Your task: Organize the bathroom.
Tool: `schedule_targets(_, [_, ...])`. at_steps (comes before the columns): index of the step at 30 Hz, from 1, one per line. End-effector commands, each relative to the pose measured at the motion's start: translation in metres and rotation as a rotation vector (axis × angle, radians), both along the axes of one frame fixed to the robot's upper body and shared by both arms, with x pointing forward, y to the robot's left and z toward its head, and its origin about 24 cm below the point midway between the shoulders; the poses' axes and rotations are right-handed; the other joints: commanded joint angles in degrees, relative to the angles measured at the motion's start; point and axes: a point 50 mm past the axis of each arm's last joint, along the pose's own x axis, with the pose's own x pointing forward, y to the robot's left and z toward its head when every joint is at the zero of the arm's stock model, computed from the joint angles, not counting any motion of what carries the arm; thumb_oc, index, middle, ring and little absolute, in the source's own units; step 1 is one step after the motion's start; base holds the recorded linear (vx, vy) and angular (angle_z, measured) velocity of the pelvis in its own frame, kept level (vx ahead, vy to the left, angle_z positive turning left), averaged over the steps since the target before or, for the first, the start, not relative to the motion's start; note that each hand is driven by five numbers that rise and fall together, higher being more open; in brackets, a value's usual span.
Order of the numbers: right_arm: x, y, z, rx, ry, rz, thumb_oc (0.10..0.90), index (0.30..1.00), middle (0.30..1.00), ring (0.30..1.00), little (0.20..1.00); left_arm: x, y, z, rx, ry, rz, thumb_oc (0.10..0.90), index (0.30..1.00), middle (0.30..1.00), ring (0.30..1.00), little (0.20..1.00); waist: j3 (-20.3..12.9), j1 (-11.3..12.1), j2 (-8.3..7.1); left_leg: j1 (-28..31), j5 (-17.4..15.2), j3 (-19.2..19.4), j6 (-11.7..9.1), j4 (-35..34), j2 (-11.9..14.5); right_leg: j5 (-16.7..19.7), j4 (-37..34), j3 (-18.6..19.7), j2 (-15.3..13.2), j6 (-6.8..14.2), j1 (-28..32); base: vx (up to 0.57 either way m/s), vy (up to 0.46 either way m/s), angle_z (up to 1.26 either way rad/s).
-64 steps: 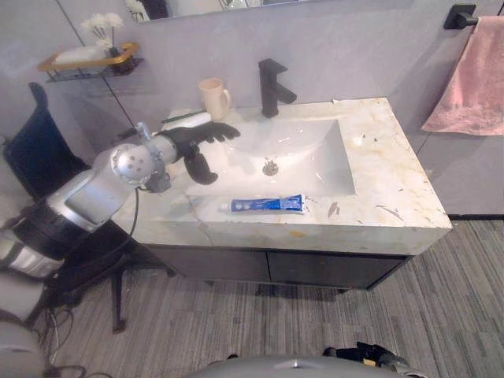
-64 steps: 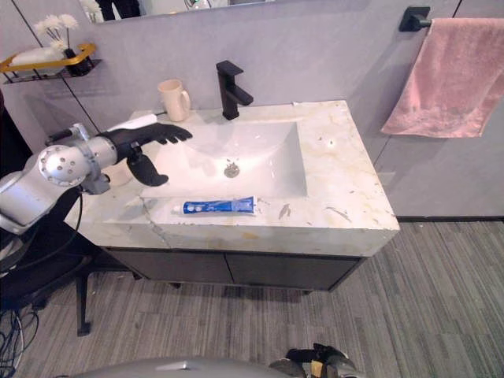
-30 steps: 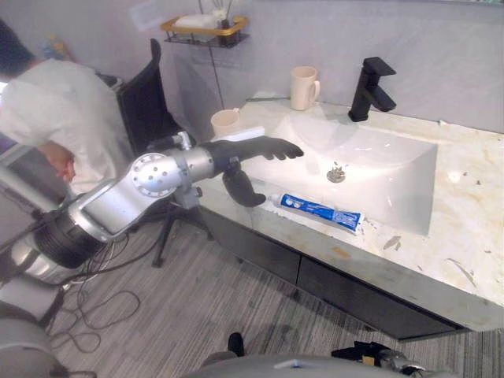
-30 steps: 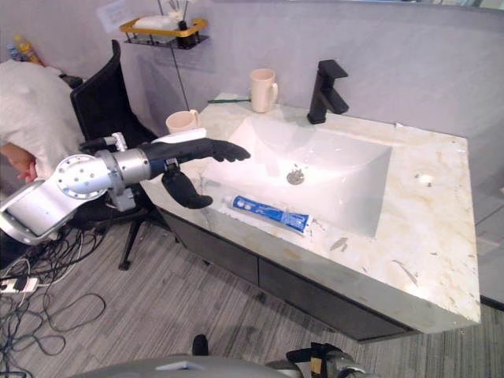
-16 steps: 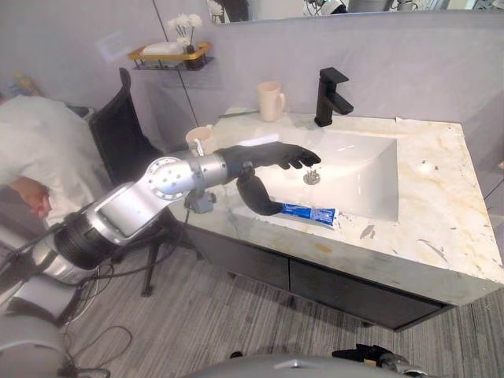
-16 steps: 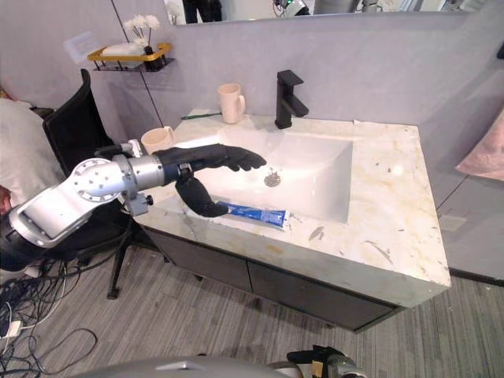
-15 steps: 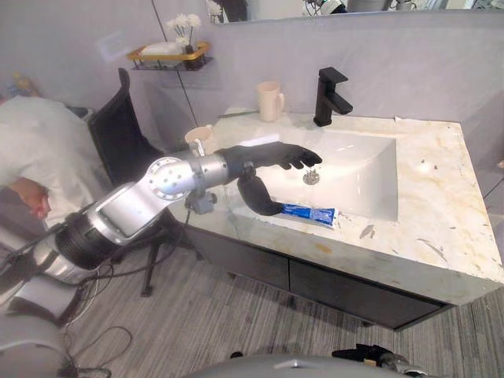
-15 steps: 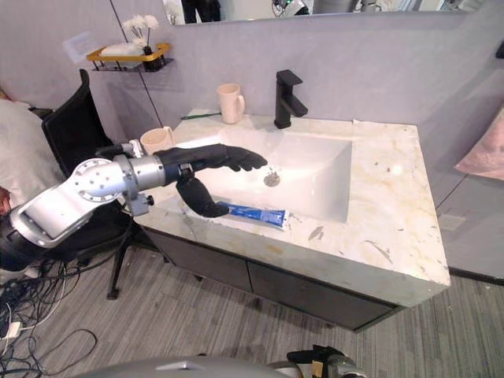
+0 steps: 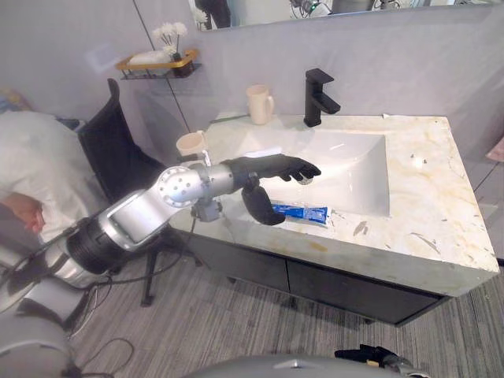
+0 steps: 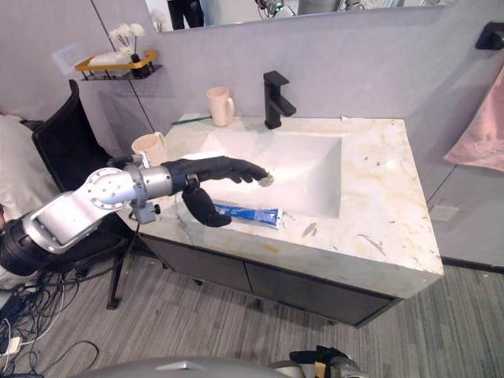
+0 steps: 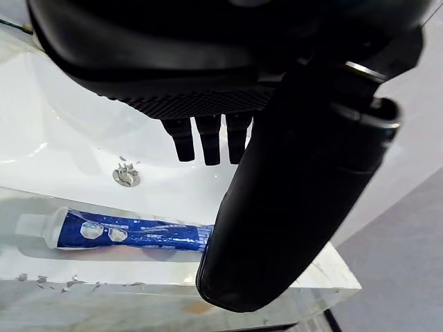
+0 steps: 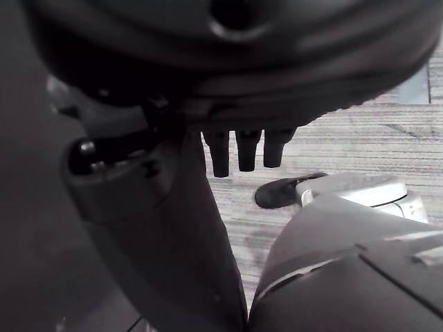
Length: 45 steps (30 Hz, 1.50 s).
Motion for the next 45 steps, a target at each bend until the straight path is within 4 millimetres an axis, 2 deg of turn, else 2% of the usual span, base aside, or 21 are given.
schedule_targets(1, [-0.005, -0.015, 0.004, -0.045, 0.003, -0.027, 0.800, 0.900, 0.900, 0.900, 0.900, 0.025, 0.021, 0.052, -0.047, -0.289, 0.176, 0.800, 0.900, 0.900, 0.900, 0.900, 1.76, -0.06, -1.66, 4.04, -9.32, 0.82, 2.64, 2.73, -4.96, 0.11, 1.14, -0.85, 3.05, 0.99, -3.82, 0.03, 0.010, -0.07])
schedule_targets(10, [-0.012, -0.012, 0.002, -0.031, 0.004, -0.043, 0.800, 0.900, 0.900, 0.900, 0.900, 0.039, 0.030, 0.043, 0.066, -0.391, 0.278, 0.800, 0.900, 0.900, 0.900, 0.900, 2.00, -0.91, -2.44, 3.76, -10.20, 1.34, 3.34, 3.73, -5.38, 0.19, 1.57, -0.08, 3.22, 0.94, -4.41, 0.02, -0.002, -0.05])
schedule_targets(16, [-0.011, -0.013, 0.002, -0.036, 0.004, -0.037, 0.800, 0.900, 0.900, 0.900, 0.900, 0.046, 0.028, 0.020, 0.086, -0.242, 0.303, 0.800, 0.900, 0.900, 0.900, 0.900, 2.29, -1.46, -2.33, 3.61, -10.62, 1.77, 3.66, 4.51, -5.65, 0.13, 1.99, -0.02, 3.04, 0.94, -4.69, 0.03, 0.022, -0.04])
schedule_targets(24, [-0.009, -0.014, 0.003, -0.042, 0.002, -0.023, 0.800, 0.900, 0.900, 0.900, 0.900, 0.049, 0.024, 0.005, 0.115, -0.138, 0.307, 0.800, 0.900, 0.900, 0.900, 0.900, 2.48, -1.83, -2.18, 3.40, -11.10, 1.88, 3.97, 5.29, -6.19, 0.05, 2.23, 0.13, 2.87, 0.96, -4.78, 0.02, 0.019, -0.04])
schedule_targets(39, [-0.009, -0.008, 0.001, -0.027, 0.010, -0.002, 0.800, 0.900, 0.900, 0.900, 0.900, 0.051, 0.027, 0.016, 0.088, -0.174, 0.334, 0.800, 0.900, 0.900, 0.900, 0.900, 2.00, -1.28, -2.02, 3.26, -11.43, 1.27, 4.32, 5.66, -6.90, -0.36, 2.71, -0.18, 2.98, 0.81, -4.71, 0.00, 0.001, 0.00])
schedule_targets(45, [-0.008, -0.009, 0.002, -0.031, 0.006, -0.003, 0.800, 0.900, 0.900, 0.900, 0.900, 0.051, 0.030, 0.011, 0.135, -0.127, 0.332, 0.800, 0.900, 0.900, 0.900, 0.900, 2.14, -1.09, -1.85, 3.14, -11.45, 1.14, 4.36, 5.86, -6.99, -0.47, 2.89, -0.35, 2.94, 0.70, -4.73, 0.00, 0.000, 0.00])
